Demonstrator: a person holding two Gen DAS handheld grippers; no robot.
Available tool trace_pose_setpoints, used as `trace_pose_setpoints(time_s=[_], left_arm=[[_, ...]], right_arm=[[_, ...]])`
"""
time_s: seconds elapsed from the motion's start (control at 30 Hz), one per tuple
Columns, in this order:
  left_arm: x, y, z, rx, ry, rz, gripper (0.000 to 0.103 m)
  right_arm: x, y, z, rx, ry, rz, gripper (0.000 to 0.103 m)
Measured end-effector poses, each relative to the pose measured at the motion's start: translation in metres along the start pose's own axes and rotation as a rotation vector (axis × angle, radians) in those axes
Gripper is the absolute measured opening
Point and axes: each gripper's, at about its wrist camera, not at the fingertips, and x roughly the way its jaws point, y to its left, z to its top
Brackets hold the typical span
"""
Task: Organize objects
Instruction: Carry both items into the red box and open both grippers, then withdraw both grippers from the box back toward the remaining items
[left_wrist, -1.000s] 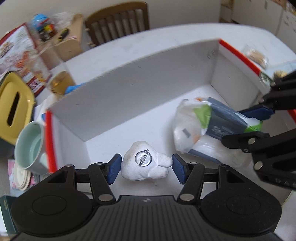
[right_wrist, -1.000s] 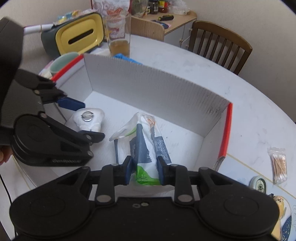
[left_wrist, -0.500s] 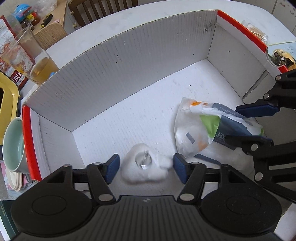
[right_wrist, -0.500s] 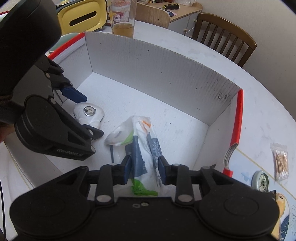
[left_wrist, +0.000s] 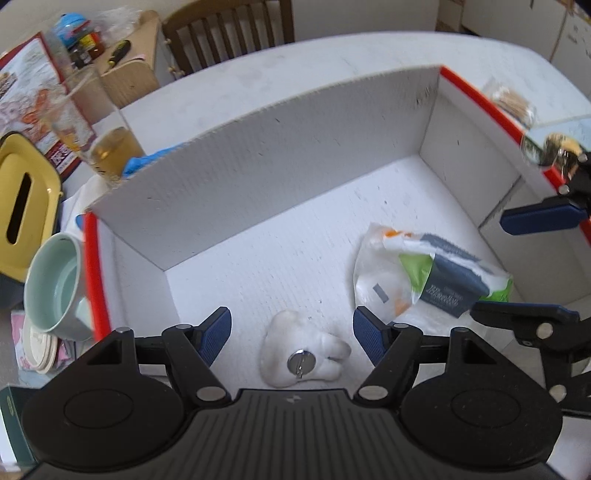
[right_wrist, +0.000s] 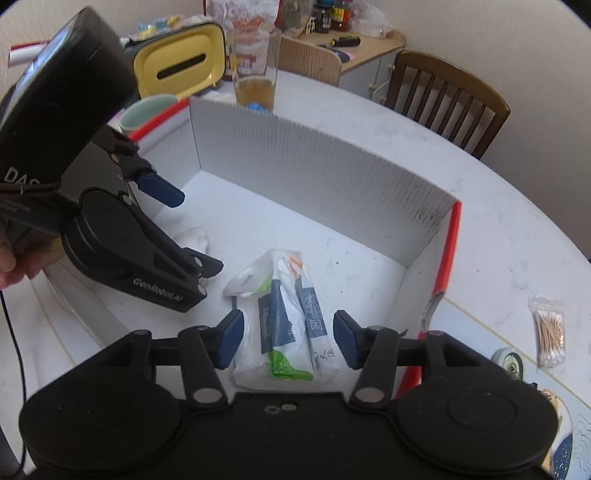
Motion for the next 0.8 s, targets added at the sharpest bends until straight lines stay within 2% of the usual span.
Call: trace_pose_setpoints(time_s=[0.23, 0.3, 0.37, 0.5, 0.6, 0.67, 0.8], left_arm=[[-0.029, 0.005, -0.007, -0.080, -0.082, 0.014, 0.072], [-0.039, 0.005, -0.009, -0.106, -0.107, 0.018, 0.072], [-0.048, 0.004, -0.011, -0.129, -0.129, 0.025, 0.072], [-0.067, -0.005, -0.014, -0.175, -0.168, 0.027, 0.072], [-0.082, -0.014, -0.017, -0.201, -0.199, 0.034, 0.081], [-0.092, -0.022, -0.019, -0.210, -0.224, 0.048, 0.081], [-0.110, -0.038, -0.023, -0.250, -0.270, 0.066, 0.081]], right_arm=[[-0.030, -0.012, -0.005, 0.028, -0.059, 0.035, 0.055], [-0.040, -0.016, -0.008, 0.034, -0.079, 0.046, 0.058], [-0.050, -0.022, -0.011, 0.040, -0.105, 0.061, 0.066], [-0.070, -0.031, -0.017, 0.042, -0.140, 0.085, 0.067], [-0.084, -0.039, -0.023, 0.040, -0.170, 0.107, 0.072], [-0.094, -0.044, -0.027, 0.035, -0.190, 0.123, 0.078], [-0.112, -0.054, -0.038, 0.016, -0.226, 0.138, 0.081]])
